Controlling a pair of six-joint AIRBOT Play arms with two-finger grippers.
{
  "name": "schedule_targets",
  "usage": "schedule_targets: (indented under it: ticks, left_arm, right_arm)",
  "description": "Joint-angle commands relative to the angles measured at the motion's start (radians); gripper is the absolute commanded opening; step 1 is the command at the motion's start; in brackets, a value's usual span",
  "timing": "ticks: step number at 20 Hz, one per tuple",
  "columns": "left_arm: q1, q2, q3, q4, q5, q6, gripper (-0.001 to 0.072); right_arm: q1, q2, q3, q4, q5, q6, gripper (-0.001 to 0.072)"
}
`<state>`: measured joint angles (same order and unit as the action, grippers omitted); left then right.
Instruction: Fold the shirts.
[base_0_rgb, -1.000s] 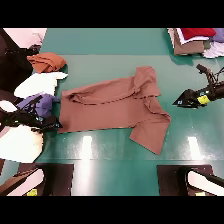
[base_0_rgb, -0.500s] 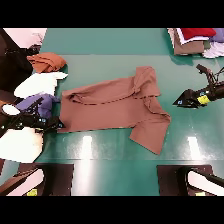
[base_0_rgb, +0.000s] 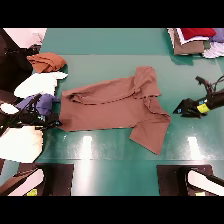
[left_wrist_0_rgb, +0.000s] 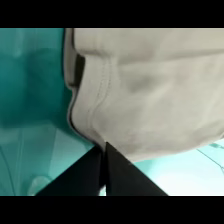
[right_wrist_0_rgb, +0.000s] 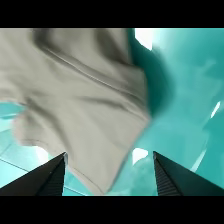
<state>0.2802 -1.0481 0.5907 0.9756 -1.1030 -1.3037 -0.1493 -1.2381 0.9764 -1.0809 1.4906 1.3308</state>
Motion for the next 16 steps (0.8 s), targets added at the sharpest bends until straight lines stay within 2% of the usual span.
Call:
schedule_targets:
  ticks: [1,3,6,8,9,10,11,13,16]
  left_arm:
    - [0.001,0.013,0.014,-0.019,0.001,0.003,0.0024]
    - [0.001,0.013,0.014,-0.019,-0.002,0.003,0.0024]
    - [0.001,0.013,0.014,-0.030,0.000,0.003,0.0024]
    - [0.001,0.013,0.014,-0.040,-0.001,0.003,0.0024]
    - [0.001,0.013,0.014,-0.040,-0.002,0.003,0.0024]
    - [0.001,0.013,0.014,-0.040,-0.003,0.003,0.0024]
    - [0.001,0.021,0.014,-0.040,-0.001,0.003,0.0023]
    - [0.001,0.068,0.048,-0.040,-0.002,0.001,0.0023]
    - [0.001,0.201,0.245,-0.045,-0.046,-0.007,0.0023]
  right_arm:
    - [-0.050,-0.002,-0.146,0.043,-0.129,-0.087,0.0551]
    - [-0.041,-0.002,-0.190,0.099,-0.198,-0.141,0.0551]
    - [0.025,-0.028,-0.191,0.090,-0.267,-0.146,0.0548]
    - [0.072,-0.084,-0.158,0.090,-0.273,-0.146,0.0367]
    - [0.092,-0.114,-0.139,0.090,-0.273,-0.146,0.0309]
    - [0.115,-0.143,-0.113,0.091,-0.258,-0.146,0.0139]
    - [0.132,-0.164,-0.086,0.091,-0.231,-0.145,0.0014]
    - [0.151,-0.164,-0.021,0.095,-0.150,-0.145,0.0014]
    - [0.139,-0.050,0.125,0.096,-0.069,-0.108,0.0013]
